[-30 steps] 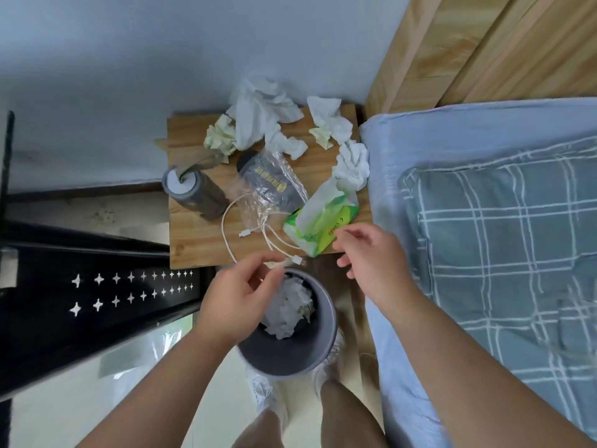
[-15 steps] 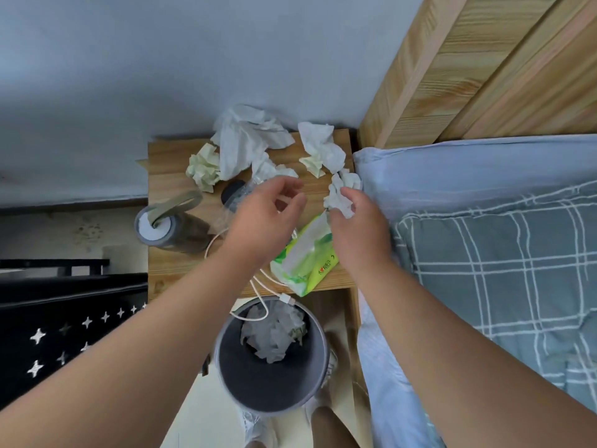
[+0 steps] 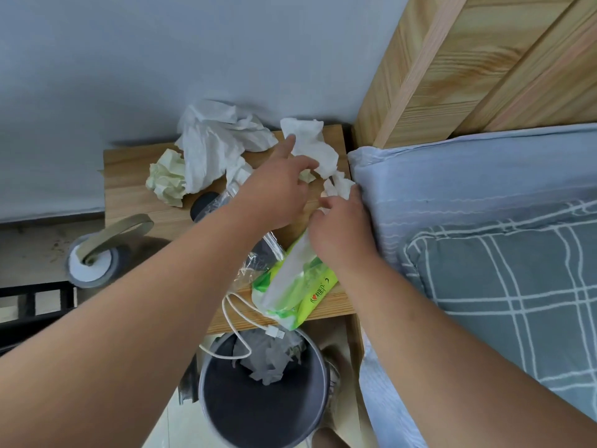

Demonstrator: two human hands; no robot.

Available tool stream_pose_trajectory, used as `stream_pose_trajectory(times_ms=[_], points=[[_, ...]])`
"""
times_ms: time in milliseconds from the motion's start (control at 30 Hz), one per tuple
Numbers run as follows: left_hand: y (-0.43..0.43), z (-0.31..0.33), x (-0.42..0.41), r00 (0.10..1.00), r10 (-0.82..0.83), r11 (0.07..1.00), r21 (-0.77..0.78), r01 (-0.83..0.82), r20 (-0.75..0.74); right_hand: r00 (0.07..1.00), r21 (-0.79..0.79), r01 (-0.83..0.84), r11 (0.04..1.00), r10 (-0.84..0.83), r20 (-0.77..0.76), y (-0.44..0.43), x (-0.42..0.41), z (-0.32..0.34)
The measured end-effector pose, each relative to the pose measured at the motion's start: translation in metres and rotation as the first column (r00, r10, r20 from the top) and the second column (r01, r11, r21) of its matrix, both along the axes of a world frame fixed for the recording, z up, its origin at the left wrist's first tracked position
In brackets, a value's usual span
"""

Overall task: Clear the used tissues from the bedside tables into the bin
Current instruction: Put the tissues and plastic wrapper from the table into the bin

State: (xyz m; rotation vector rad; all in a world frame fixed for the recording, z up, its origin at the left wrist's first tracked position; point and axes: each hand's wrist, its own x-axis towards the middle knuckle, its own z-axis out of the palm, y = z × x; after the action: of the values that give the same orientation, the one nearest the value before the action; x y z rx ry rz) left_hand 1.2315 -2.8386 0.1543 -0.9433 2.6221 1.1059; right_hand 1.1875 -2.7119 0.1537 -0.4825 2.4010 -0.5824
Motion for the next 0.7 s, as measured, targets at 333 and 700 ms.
stream_pose_trajectory(times_ms=[333,700], points=[[0.005,0.006,0.009,0.992,0.111,0.994,0.004,-0.111,-0.051,0.998,-0.173,0.003,0.985,-0.014,-0.059,0.01,0.004,0.011],[0.006,0.056,0.067,0.872,0.454,0.889,0.168,-0.427,-0.185,0.972,-0.395,0.043,0.918,-0.13,-0.197,0.023,0.026,0.055]])
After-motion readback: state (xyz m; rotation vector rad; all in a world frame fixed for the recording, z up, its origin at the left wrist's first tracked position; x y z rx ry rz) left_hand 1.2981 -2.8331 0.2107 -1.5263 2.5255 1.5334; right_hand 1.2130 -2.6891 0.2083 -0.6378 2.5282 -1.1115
